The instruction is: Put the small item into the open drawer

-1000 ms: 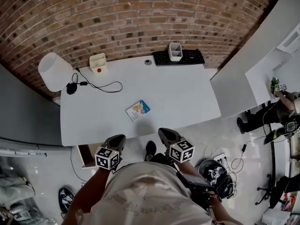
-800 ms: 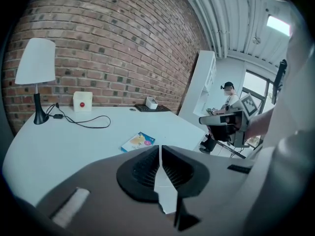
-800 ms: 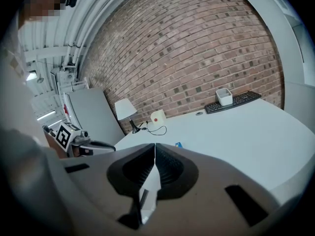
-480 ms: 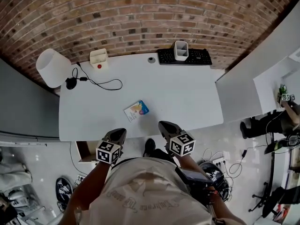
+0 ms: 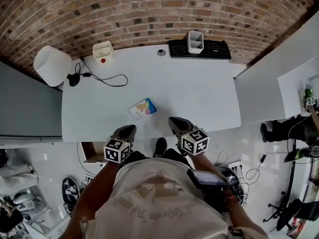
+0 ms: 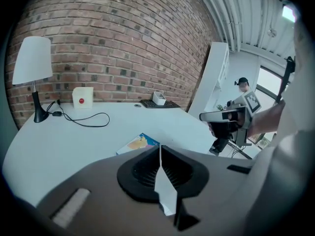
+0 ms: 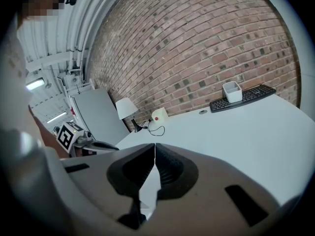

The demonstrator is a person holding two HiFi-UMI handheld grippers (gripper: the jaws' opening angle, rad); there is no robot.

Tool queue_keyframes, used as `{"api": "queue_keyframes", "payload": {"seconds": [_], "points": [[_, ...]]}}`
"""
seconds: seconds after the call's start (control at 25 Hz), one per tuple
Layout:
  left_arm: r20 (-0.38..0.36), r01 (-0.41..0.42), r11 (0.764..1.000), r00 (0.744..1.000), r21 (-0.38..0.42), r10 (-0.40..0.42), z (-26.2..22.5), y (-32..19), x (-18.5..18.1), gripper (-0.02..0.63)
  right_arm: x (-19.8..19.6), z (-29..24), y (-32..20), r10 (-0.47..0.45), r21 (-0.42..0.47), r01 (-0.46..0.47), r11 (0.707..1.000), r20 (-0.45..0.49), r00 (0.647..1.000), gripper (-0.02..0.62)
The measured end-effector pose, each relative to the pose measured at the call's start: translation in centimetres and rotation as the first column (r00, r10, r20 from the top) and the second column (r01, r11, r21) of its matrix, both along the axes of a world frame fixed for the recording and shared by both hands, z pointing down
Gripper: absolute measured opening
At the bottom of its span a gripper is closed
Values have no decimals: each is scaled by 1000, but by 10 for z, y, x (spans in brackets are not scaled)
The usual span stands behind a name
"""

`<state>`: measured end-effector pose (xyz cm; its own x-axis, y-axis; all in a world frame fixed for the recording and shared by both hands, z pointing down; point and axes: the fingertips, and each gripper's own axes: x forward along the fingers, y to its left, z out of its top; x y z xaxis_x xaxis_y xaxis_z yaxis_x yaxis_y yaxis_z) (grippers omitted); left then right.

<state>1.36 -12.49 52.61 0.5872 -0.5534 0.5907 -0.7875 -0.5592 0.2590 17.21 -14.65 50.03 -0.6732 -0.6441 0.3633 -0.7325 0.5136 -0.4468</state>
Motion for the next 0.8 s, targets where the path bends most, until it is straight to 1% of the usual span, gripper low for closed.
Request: {"api": "queue_keyframes", "payload": {"seconds": [0.24,0.44,0.68,0.8], "points": [[49,-27,1000,998,-11,28,9,-12,10,15,9,4,-11,-4,0,4,1000,13,1000,6],[114,-62,998,991,-33,65,20,-22,10,22,8,12,-14,-14,-15,14,1000,30,999,6],[176,-111,992,977,-55,120,31,-30,16,80,12,16,-19,-7,-24,8,1000,43,999,6],[203,-136,989,968,-64,146,34,-37,16,129,10,15,-19,-6,-24,8,1000,46,999,6]]}}
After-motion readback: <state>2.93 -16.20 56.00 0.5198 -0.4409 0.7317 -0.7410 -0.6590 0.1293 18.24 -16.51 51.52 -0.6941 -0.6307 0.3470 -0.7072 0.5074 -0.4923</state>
